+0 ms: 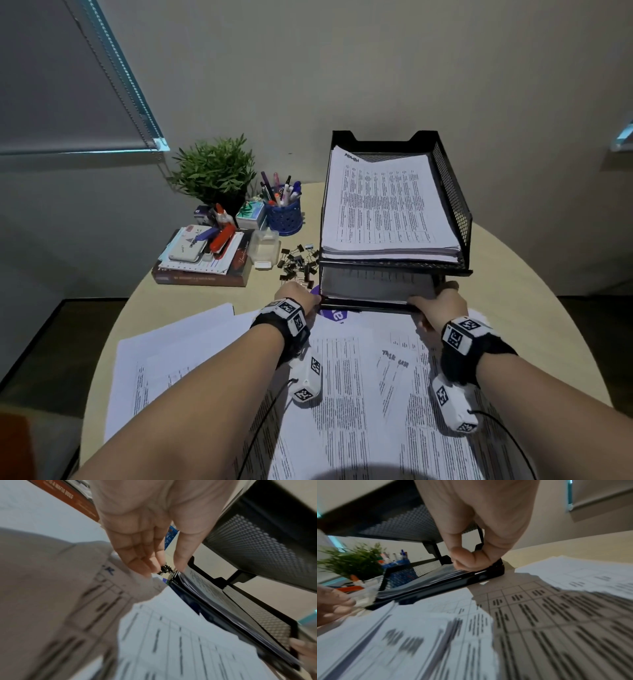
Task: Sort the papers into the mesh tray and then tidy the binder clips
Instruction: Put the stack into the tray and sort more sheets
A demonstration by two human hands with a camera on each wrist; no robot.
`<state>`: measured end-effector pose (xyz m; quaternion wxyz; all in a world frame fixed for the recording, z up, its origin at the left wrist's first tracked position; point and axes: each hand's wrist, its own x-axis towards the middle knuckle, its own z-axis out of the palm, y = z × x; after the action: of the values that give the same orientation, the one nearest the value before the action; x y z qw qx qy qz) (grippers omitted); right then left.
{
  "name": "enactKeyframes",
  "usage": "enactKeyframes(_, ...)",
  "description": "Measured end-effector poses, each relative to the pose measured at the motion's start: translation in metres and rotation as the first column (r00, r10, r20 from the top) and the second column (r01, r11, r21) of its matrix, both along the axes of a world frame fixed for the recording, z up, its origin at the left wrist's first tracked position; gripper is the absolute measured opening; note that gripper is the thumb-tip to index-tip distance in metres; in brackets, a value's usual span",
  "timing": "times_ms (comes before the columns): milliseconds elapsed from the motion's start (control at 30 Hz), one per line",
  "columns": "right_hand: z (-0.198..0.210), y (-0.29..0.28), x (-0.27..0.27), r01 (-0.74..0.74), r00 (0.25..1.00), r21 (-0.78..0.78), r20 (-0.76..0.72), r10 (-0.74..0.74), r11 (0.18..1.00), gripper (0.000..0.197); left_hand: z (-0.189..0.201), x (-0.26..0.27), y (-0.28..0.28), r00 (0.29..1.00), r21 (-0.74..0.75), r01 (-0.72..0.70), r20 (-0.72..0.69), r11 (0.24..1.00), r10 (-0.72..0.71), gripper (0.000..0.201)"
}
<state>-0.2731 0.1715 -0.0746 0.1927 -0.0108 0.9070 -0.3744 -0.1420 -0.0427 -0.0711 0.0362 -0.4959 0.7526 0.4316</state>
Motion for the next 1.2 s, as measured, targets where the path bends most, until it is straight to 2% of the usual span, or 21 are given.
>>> enactKeyframes(67, -0.001, 0.008, 0.007, -0.035, 0.999, 0.020, 0.005, 0.035, 0.999, 0.045, -0.001, 0.016, 0.007, 0.998, -0.022, -0.005, -0.068, 1.000, 0.004, 0.026)
enactKeyframes(133, -0.002, 0.017, 0.019, -0.086, 0.996, 0.011, 0.013, 0.086, 0.996, 0.039, 0.000, 0.033, 0.015, 0.983, -0.027, -0.012, -0.186, 1.000, 0.007, 0.011)
enactKeyframes(200, -0.001, 0.029, 0.039, -0.138, 0.990, -0.007, 0.042, 0.138, 0.990, 0.030, -0.003, 0.054, 0.022, 0.966, -0.037, 0.028, -0.254, 0.999, -0.036, 0.011)
enactKeyframes(333, 0.003, 0.056, 0.091, -0.338, 0.939, 0.023, 0.077, 0.335, 0.941, 0.020, -0.016, 0.102, 0.036, 0.972, -0.131, 0.125, -0.184, 0.984, -0.148, 0.024)
enactKeyframes(400, 0.003, 0.069, 0.115, -0.382, 0.920, -0.005, 0.094, 0.381, 0.924, 0.016, -0.024, 0.127, 0.043, 0.977, -0.188, 0.162, -0.104, 0.969, -0.184, 0.029)
enactKeyframes(467, 0.001, 0.080, 0.136, -0.389, 0.915, -0.024, 0.108, 0.389, 0.921, 0.014, -0.031, 0.150, 0.049, 0.982, -0.230, 0.174, -0.038, 0.958, -0.187, 0.032)
enactKeyframes(633, -0.004, 0.086, 0.176, -0.332, 0.935, -0.076, 0.107, 0.339, 0.940, 0.010, -0.041, 0.196, 0.055, 0.978, -0.261, 0.201, 0.000, 0.944, -0.208, 0.033)
enactKeyframes(767, -0.009, 0.081, 0.195, -0.315, 0.940, -0.069, 0.115, 0.321, 0.947, 0.017, -0.041, 0.224, 0.052, 0.984, -0.301, 0.175, 0.032, 0.938, -0.173, 0.036)
enactKeyframes(867, -0.014, 0.075, 0.205, -0.366, 0.920, -0.018, 0.147, 0.364, 0.931, 0.039, -0.037, 0.242, 0.049, 0.980, -0.334, 0.193, 0.119, 0.922, -0.162, 0.044)
enactKeyframes(967, -0.015, 0.068, 0.211, -0.404, 0.905, 0.038, 0.163, 0.393, 0.914, 0.057, -0.033, 0.260, 0.043, 0.977, -0.344, 0.086, 0.215, 0.935, -0.011, 0.070)
enactKeyframes(1067, -0.014, 0.061, 0.213, -0.402, 0.907, 0.064, 0.166, 0.388, 0.913, 0.056, -0.030, 0.274, 0.034, 0.963, -0.249, -0.105, 0.217, 0.963, 0.161, 0.097)
enactKeyframes(1133, -0.011, 0.058, 0.214, -0.374, 0.920, 0.068, 0.154, 0.361, 0.925, 0.044, -0.027, 0.279, 0.027, 0.951, -0.205, -0.170, 0.223, 0.964, 0.215, 0.106)
enactKeyframes(1200, -0.007, 0.056, 0.215, -0.326, 0.942, 0.036, 0.100, 0.321, 0.945, 0.023, -0.023, 0.281, 0.022, 0.933, -0.145, -0.256, 0.222, 0.956, 0.283, 0.107)
